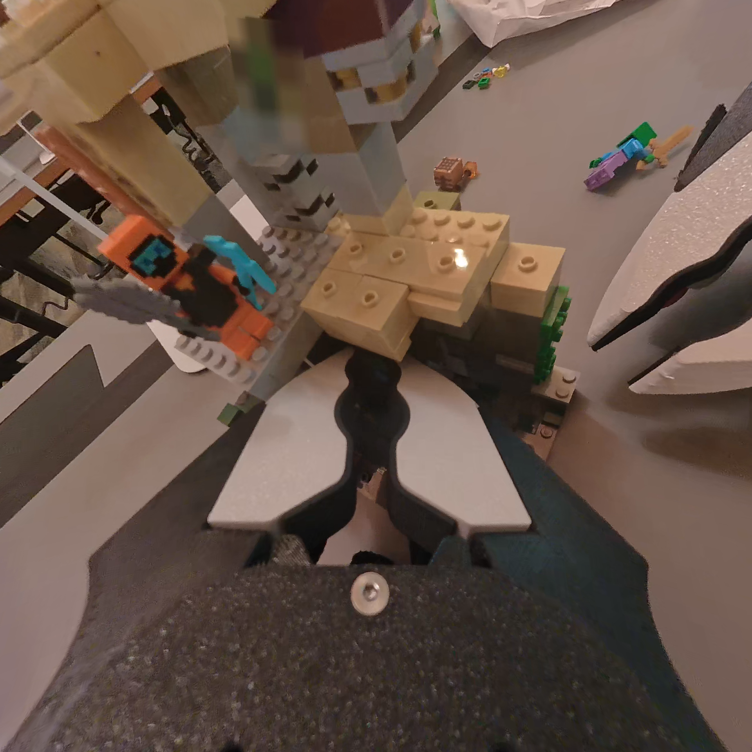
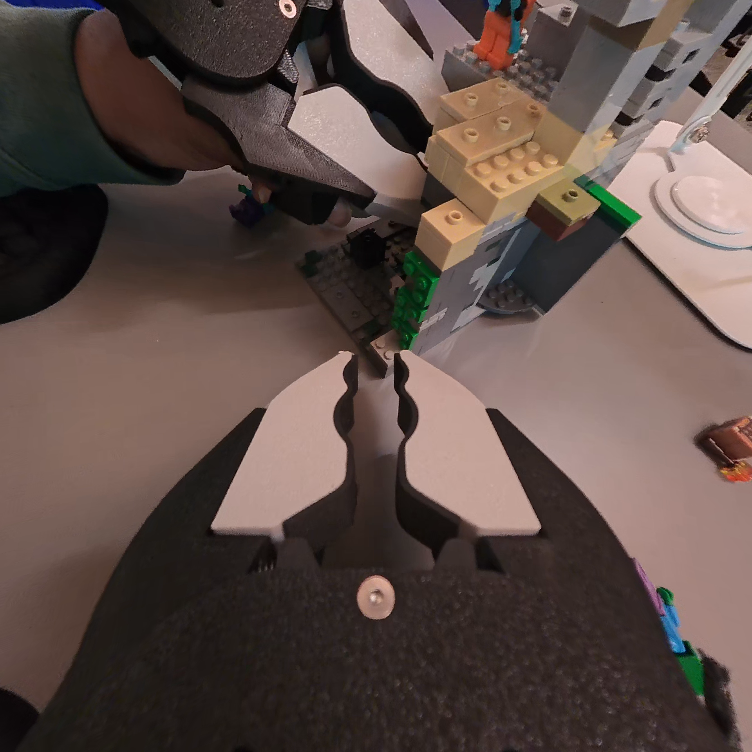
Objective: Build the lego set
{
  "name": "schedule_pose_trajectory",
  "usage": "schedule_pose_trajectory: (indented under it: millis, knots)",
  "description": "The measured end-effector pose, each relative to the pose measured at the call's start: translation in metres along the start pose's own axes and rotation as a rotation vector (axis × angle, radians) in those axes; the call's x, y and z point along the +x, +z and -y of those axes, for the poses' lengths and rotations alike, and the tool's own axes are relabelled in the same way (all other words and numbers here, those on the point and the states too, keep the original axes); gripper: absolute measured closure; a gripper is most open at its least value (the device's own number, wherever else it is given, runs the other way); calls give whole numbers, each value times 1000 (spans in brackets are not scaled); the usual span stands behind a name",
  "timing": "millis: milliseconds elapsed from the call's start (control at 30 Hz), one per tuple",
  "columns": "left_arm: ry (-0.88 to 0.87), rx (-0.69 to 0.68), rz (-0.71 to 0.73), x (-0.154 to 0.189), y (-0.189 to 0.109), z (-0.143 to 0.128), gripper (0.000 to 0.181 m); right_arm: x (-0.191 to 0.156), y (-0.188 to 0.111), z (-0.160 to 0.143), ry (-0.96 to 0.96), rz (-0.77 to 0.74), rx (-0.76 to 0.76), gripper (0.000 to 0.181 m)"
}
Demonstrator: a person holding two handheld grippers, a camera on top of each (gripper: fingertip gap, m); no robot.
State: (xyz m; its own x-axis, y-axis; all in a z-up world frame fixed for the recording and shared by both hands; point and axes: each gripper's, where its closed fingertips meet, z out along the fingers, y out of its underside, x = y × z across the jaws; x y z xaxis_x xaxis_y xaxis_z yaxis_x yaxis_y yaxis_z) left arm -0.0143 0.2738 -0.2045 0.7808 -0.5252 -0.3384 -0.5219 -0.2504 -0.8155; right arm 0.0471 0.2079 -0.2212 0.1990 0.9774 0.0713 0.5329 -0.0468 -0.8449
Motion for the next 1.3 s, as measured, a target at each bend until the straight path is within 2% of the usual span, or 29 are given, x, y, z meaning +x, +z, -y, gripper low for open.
schedule_pose_trajectory:
  millis: [167, 433, 1300]
  knots:
    - [-1, 4, -15, 1, 0, 3, 170, 0, 1, 0, 2, 2, 1, 165]
    - [106, -35, 28, -2, 1, 0, 170, 0, 2, -2, 9, 8, -3, 165]
    - [100, -117, -114, -2, 2, -3, 170, 2, 1, -2, 28, 15, -1, 165]
